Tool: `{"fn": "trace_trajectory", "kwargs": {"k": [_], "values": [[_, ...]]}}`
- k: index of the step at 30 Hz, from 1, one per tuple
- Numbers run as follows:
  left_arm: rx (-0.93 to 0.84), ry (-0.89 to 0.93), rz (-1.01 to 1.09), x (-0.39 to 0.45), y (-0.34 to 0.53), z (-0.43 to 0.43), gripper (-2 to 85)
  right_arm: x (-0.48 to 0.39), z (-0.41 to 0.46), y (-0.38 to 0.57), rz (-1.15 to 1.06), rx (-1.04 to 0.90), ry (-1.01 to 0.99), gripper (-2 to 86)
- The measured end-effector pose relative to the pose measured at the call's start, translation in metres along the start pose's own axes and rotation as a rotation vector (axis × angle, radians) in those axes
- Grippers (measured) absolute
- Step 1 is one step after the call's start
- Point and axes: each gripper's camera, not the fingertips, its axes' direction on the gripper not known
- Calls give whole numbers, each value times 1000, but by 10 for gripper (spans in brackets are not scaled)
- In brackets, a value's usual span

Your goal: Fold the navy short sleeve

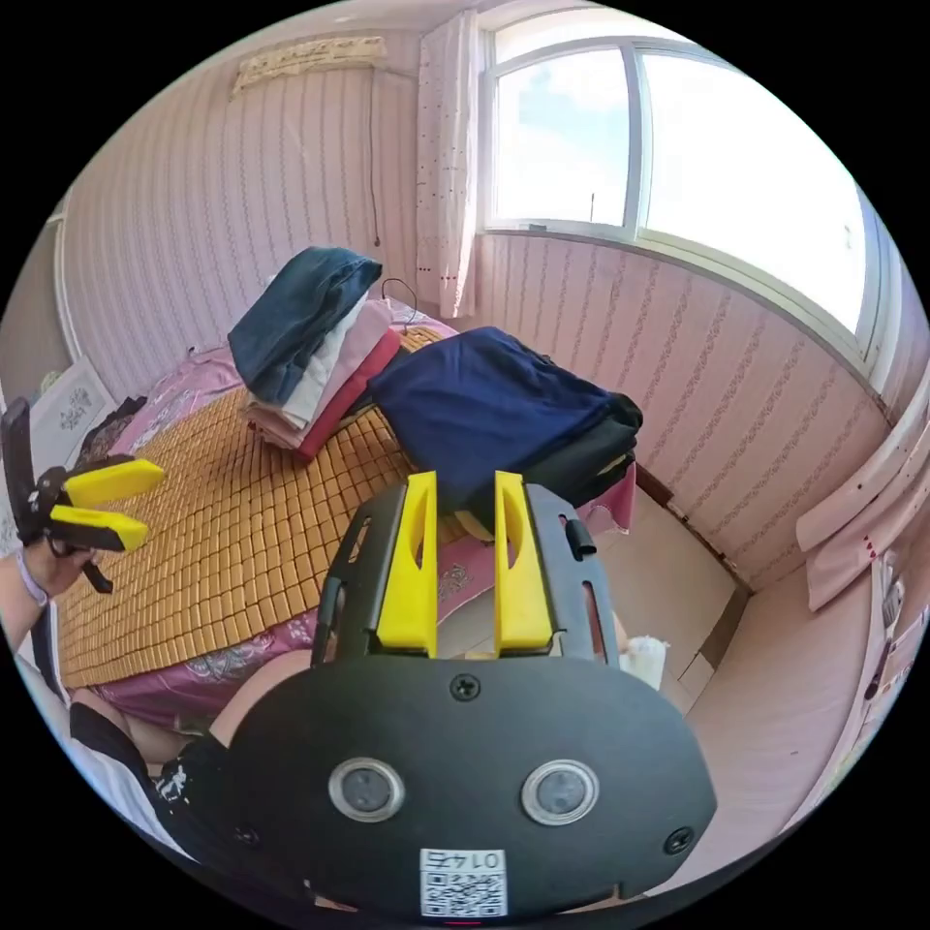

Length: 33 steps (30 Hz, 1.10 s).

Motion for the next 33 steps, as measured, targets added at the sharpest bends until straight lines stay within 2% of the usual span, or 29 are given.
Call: {"fn": "trace_trajectory", "kwargs": {"k": [3,6,8,12,16,19,21,23,28,33], "values": [[-49,30,87,12,-49,53,139,41,30,-16,130,-45,14,115],[-115,42,152,23,-90,100,143,72,61,-19,209,-141,-56,106],[-136,39,184,29,-109,119,146,87,50,-17,212,-54,-119,39],[-150,3,259,39,-139,136,141,96,38,-18,169,10,-225,17],[-118,-4,256,35,-146,120,120,81,24,-27,208,103,-457,10],[-35,-152,201,25,-130,79,87,25,13,-41,147,118,-522,8],[-15,-282,55,7,-106,31,57,-12,6,-48,78,133,-566,7],[15,-299,-64,-10,-78,-13,46,-58,2,-59,-12,92,-753,7],[170,-243,-382,-42,6,-142,38,-164,-23,-82,-246,34,-1012,6],[310,-456,-470,-26,65,-254,39,-265,-71,-100,-534,83,-1196,6]]}}
